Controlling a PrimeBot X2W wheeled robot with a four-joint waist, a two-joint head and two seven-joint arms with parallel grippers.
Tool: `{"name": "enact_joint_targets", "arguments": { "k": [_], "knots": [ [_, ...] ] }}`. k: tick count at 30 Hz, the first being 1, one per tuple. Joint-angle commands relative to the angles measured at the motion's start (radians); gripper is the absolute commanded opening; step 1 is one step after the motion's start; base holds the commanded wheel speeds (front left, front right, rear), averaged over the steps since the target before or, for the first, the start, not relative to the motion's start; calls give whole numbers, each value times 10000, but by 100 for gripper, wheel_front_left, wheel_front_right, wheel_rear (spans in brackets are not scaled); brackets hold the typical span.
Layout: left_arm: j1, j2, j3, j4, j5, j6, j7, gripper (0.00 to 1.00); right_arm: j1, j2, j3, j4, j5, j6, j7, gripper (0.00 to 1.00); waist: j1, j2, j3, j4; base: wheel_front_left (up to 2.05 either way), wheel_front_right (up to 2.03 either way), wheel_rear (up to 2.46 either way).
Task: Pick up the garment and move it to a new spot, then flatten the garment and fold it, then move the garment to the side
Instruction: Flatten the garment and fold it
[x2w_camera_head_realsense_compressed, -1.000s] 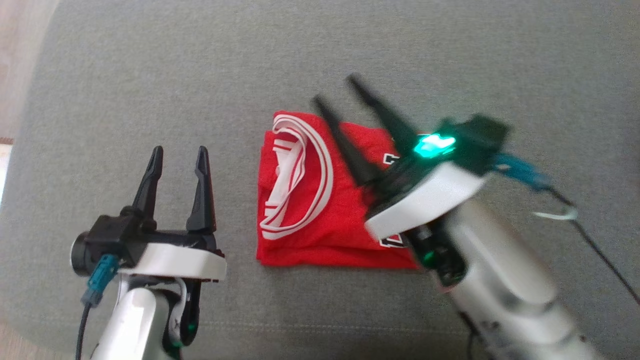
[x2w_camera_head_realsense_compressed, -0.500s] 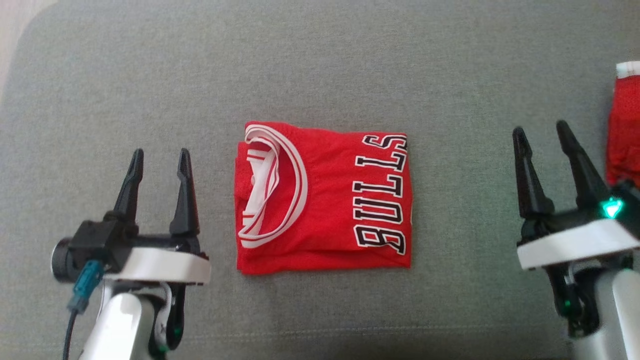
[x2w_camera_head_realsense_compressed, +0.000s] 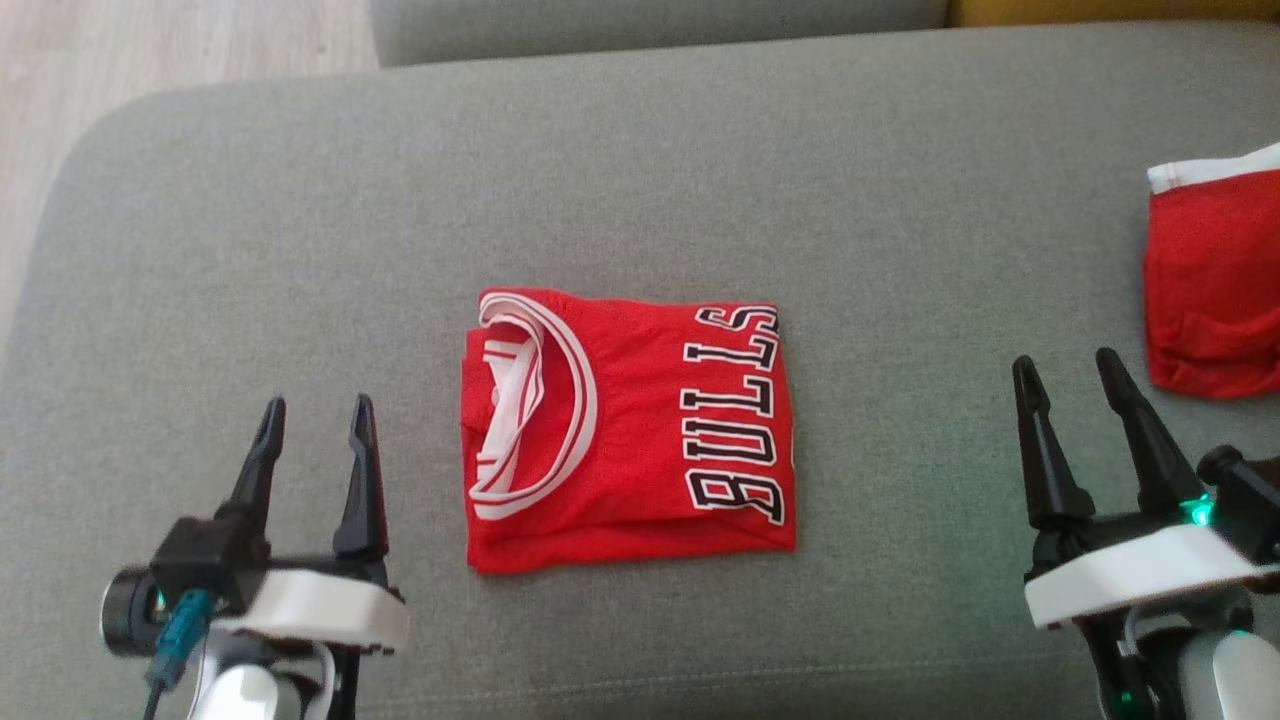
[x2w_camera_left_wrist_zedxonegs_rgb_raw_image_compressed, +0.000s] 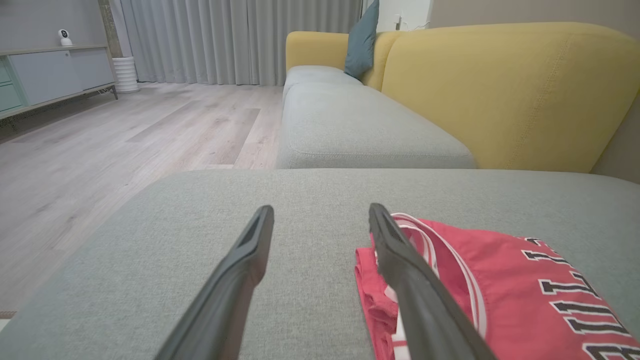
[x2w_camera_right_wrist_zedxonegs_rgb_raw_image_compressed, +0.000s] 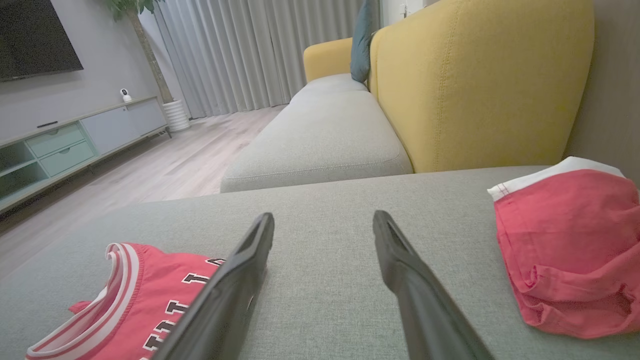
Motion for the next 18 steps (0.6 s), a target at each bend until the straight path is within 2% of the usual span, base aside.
{"name": "enact_joint_targets", "arguments": {
  "k": [1, 18],
  "knots": [
    [-225, 235, 414, -317, 23, 95, -9, 100, -152, -11, 139, -395, -68, 39, 23, 100, 0, 0, -115, -19, 0, 0, 0],
    [504, 357, 229, -463, -133, 218, 394, 100, 531, 156, -59, -657, -249, 39, 368, 100, 0, 0, -783, 58, 0, 0, 0]
  ]
}}
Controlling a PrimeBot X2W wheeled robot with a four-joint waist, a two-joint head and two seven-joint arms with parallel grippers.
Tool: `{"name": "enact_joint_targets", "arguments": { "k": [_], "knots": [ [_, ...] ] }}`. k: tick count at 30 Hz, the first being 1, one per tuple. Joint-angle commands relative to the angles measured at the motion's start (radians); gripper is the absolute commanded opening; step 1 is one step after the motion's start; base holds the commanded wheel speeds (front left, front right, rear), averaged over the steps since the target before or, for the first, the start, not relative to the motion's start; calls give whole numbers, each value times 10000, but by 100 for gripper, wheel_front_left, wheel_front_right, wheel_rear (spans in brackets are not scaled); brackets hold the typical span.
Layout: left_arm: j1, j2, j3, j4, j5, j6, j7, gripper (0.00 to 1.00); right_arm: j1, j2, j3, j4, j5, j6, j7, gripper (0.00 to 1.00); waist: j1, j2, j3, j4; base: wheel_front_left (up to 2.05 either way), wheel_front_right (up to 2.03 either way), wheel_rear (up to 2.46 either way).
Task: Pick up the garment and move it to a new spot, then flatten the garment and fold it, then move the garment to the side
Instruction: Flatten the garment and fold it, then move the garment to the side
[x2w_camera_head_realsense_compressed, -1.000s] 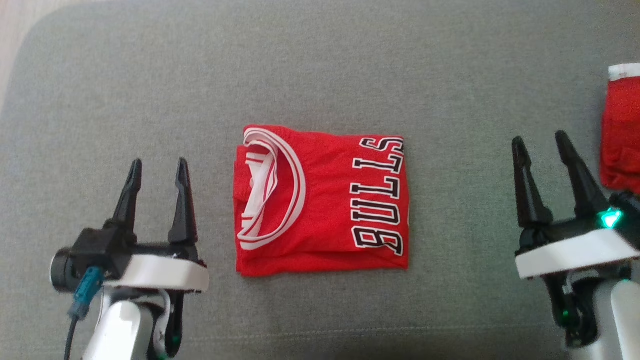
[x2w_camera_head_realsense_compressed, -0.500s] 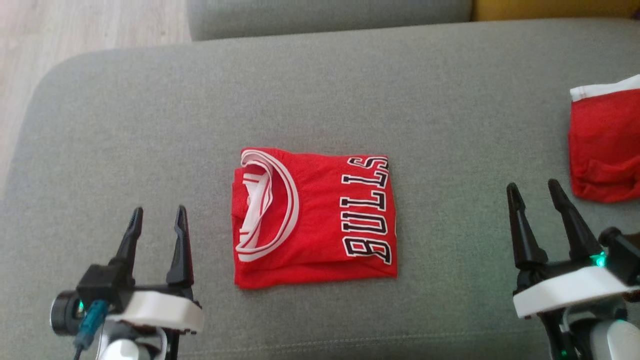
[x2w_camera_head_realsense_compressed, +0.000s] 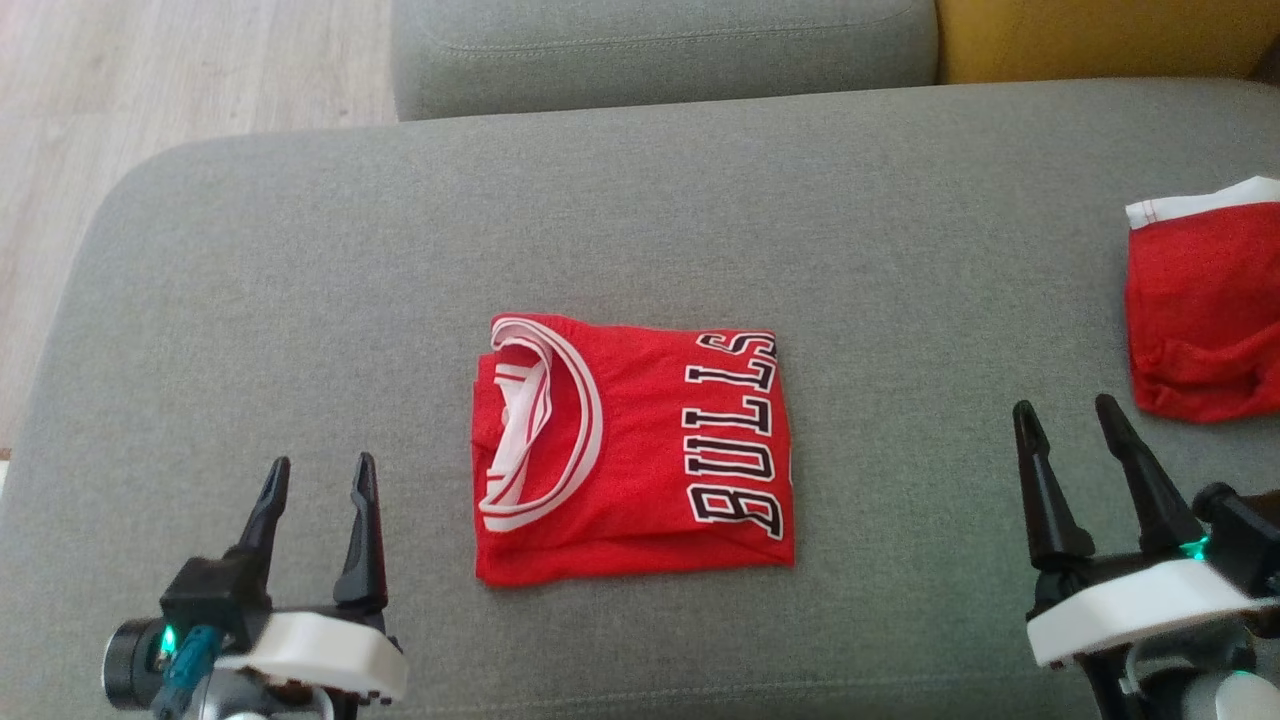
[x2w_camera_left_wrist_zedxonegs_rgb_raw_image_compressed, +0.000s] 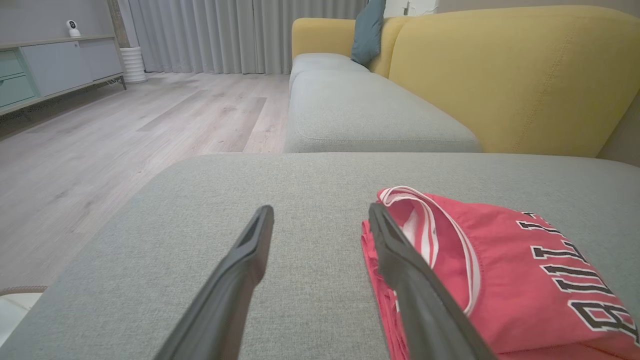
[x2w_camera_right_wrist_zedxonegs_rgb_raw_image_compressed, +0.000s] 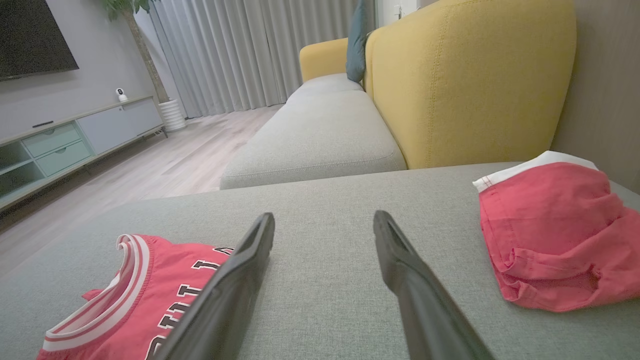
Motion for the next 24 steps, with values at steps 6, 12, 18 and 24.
{"name": "enact_joint_targets", "arguments": {
  "k": [6, 12, 18, 24],
  "knots": [
    [-426, 187, 276, -425, -62, 81, 51, 100, -231, -32, 147, -463, -55, 39, 28, 100, 1, -1, 59, 10, 0, 0, 0],
    [-496, 216, 265, -416, -93, 106, 58, 100, -282, -20, 149, -450, -67, 39, 57, 100, 1, -1, 89, 15, 0, 0, 0],
    [-610, 203, 216, -425, -99, 124, 18, 100, -335, -34, 151, -385, -58, 39, 166, 100, 1, -1, 205, 76, 0, 0, 0],
    [-1010, 192, 84, -487, 13, 28, -117, 100, -635, -142, 344, 60, 3, 39, 307, 100, 1, -1, 625, 367, 0, 0, 0]
  ]
}}
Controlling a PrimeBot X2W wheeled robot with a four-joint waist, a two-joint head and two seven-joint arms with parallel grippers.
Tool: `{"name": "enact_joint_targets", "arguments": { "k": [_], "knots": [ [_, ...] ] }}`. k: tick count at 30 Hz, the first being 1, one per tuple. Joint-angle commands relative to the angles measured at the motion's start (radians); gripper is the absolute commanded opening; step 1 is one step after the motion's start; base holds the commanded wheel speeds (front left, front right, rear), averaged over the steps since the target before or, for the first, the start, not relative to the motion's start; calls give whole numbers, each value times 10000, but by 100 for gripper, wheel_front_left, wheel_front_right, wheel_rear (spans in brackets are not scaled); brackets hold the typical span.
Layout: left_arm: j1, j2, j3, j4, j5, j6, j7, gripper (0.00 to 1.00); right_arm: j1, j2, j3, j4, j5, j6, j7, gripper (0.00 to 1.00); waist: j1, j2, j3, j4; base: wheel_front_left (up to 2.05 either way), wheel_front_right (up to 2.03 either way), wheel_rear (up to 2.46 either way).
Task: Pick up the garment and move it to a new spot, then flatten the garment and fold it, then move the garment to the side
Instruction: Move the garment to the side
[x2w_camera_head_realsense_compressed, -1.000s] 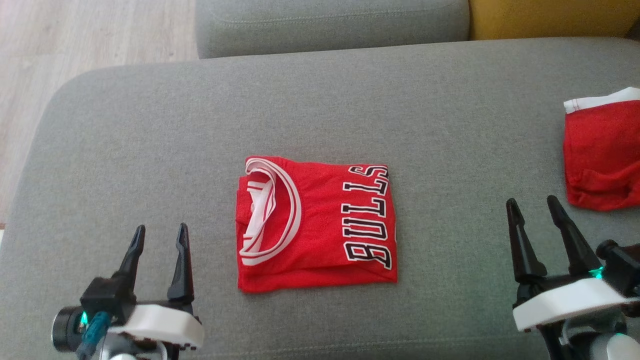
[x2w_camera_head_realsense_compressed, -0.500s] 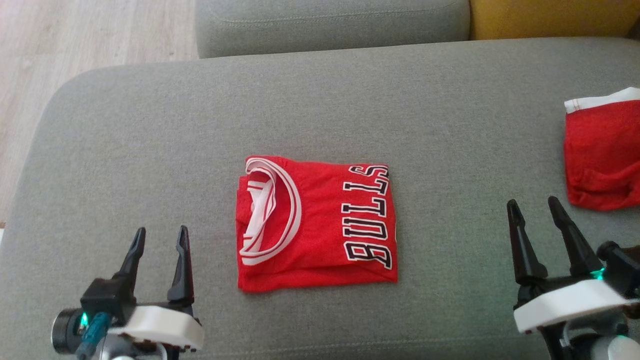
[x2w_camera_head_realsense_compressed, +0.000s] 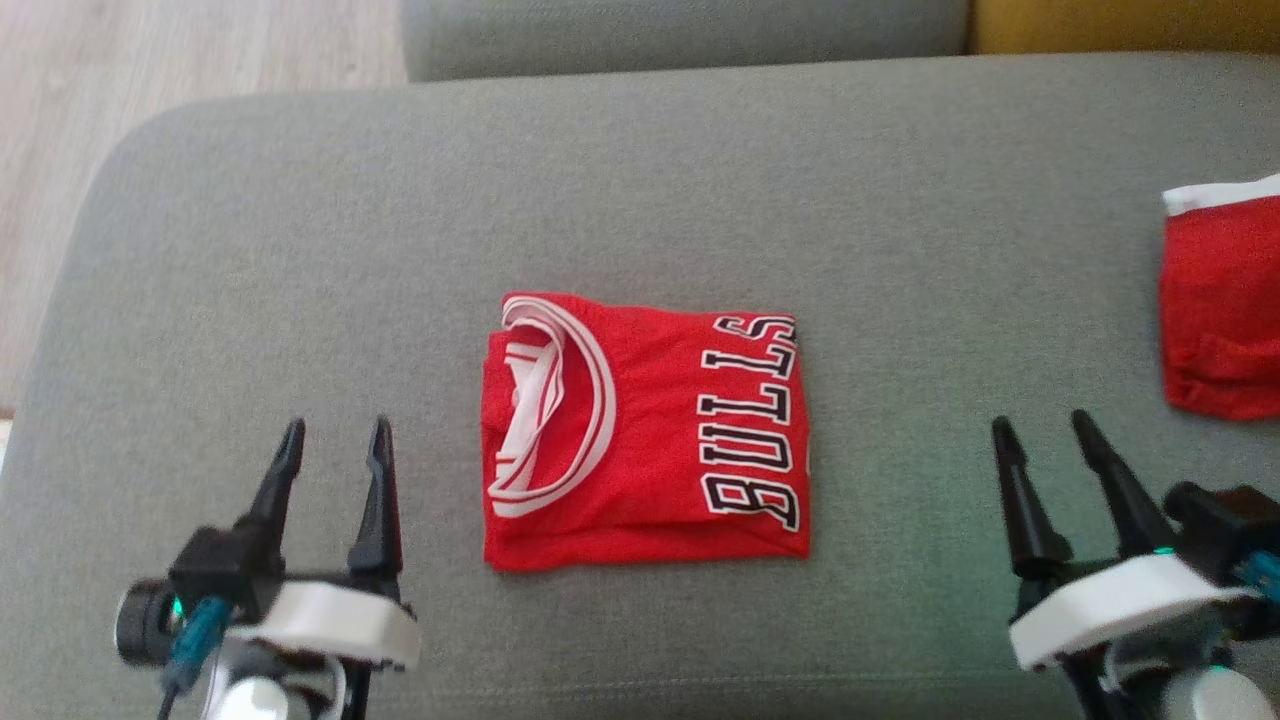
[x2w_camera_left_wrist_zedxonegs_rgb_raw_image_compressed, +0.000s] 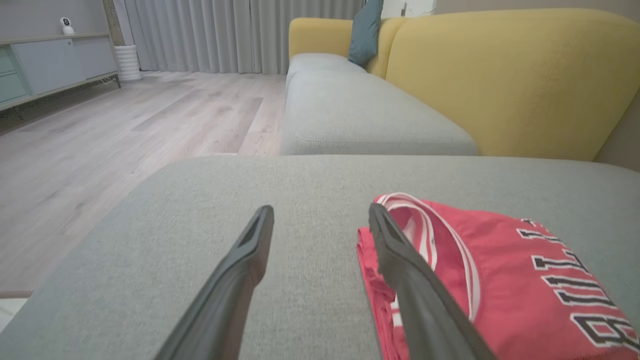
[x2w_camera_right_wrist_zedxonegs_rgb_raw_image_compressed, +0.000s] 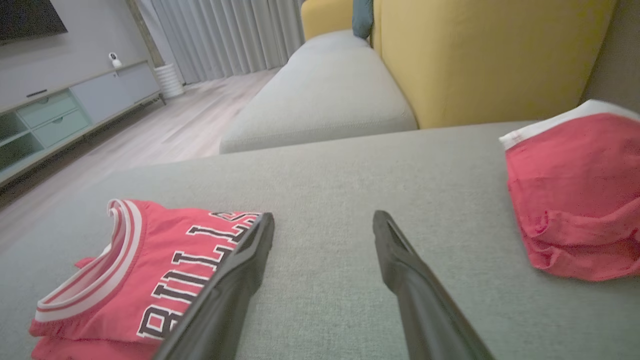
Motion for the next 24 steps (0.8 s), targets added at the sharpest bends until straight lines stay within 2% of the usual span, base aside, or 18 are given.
{"name": "enact_joint_targets", "arguments": {
  "k": [1, 8, 15, 19, 23, 24],
  "knots": [
    [-655, 149, 360, -392, 111, -24, -139, 100, -645, -185, 321, -249, 16, 39, -8, 100, 0, 0, 231, 210, 0, 0, 0],
    [-1307, -14, 333, -345, 174, -119, -371, 100, -1805, -236, 1240, 1416, 301, 39, -164, 100, 0, 0, 964, 932, 0, 0, 0],
    [-1681, -271, 319, -306, 278, -278, -497, 100, -2811, -110, 1956, 3637, 581, 39, -219, 100, 0, 0, 1305, 1598, 0, 0, 0],
    [-1761, -400, 381, -367, 375, -363, -510, 100, -3106, -27, 2107, 4806, 644, 39, 162, 100, 0, 0, 1361, 1777, 0, 0, 0],
    [-1733, -507, 496, -446, 480, -444, -512, 100, -3315, 41, 2309, 5346, 715, 39, 423, 100, 0, 0, 1378, 1793, 0, 0, 0],
    [-1721, -530, 524, -463, 512, -461, -512, 100, -3338, 55, 2372, 5398, 762, 39, 499, 48, 0, 0, 1375, 1777, 0, 0, 0]
  ]
}}
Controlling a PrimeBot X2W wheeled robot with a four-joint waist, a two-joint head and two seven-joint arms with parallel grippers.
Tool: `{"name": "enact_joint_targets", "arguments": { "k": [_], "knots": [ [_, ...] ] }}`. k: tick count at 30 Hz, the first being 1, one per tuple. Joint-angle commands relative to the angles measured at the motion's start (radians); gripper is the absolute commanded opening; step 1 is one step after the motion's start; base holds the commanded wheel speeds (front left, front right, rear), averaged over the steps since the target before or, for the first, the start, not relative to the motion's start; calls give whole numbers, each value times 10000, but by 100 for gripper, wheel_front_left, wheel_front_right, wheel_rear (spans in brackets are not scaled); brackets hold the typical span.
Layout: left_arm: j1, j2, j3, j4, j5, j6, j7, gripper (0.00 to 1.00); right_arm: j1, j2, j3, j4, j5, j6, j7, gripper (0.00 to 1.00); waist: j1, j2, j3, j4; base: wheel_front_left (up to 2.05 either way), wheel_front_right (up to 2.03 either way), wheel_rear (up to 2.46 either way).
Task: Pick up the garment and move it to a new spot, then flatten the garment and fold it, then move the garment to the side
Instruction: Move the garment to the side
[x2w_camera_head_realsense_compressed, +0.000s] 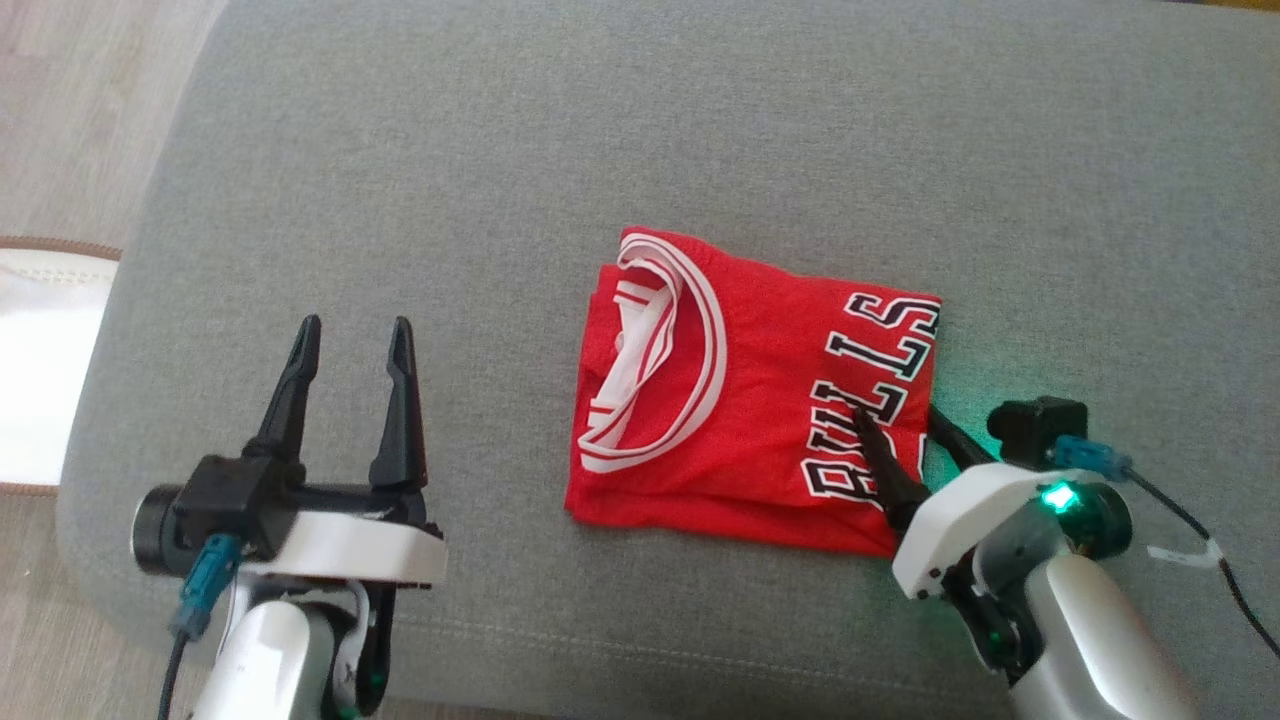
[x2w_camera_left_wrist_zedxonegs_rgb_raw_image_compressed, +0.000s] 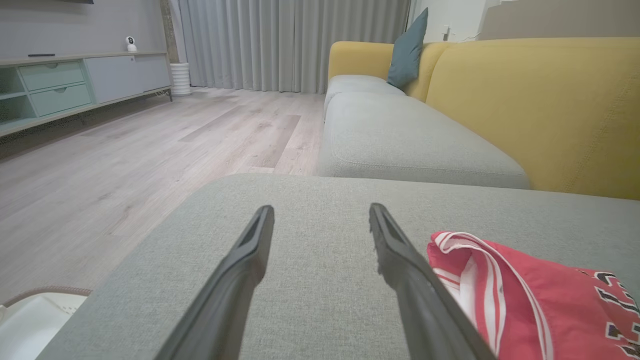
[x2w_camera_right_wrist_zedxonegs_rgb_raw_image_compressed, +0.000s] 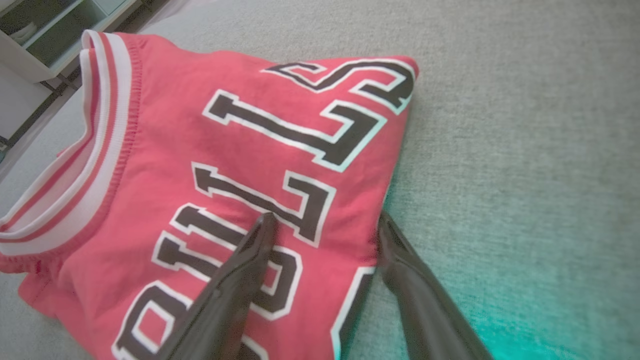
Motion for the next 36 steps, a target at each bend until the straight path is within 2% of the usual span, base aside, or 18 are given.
{"name": "enact_joint_targets", "arguments": {
  "k": [1, 8, 15, 16, 21, 27, 36],
  "knots": [
    [-345, 68, 490, -404, 175, -73, -120, 100, -48, 84, 466, 47, 117, 39, 242, 0, 0, 0, -9, -46, 0, 0, 0],
    [-197, 44, 732, -546, 416, -195, -121, 100, 44, -355, 1128, -1001, 69, 39, 38, 0, 0, 0, -96, -781, 0, 0, 0],
    [-151, 144, 808, -790, 539, -309, -121, 100, 71, -1054, 1271, -2206, -45, 39, 287, 0, 0, 0, 130, -2452, 0, 0, 0],
    [-151, 144, 808, -790, 539, -309, -121, 100, 71, -1054, 1271, -2206, -45, 39, 287, 0, 0, 0, 130, -2452, 0, 0, 0],
    [-486, 312, 711, -876, 638, -467, -98, 100, -419, -1744, 1256, -2568, -3, 39, 402, 0, 0, 0, 560, -3692, 0, 0, 0],
    [-1155, 431, 450, -1069, 774, -675, 191, 100, -1490, -2581, 1152, -2465, 163, 39, 84, 0, 0, 0, 1347, -4600, 0, 0, 0],
    [-1936, 735, 95, -1376, 1089, -954, 670, 100, -3265, -3926, -178, -1656, 140, 39, -737, 0, 0, 0, 2504, -5069, 0, 0, 0]
  ]
}}
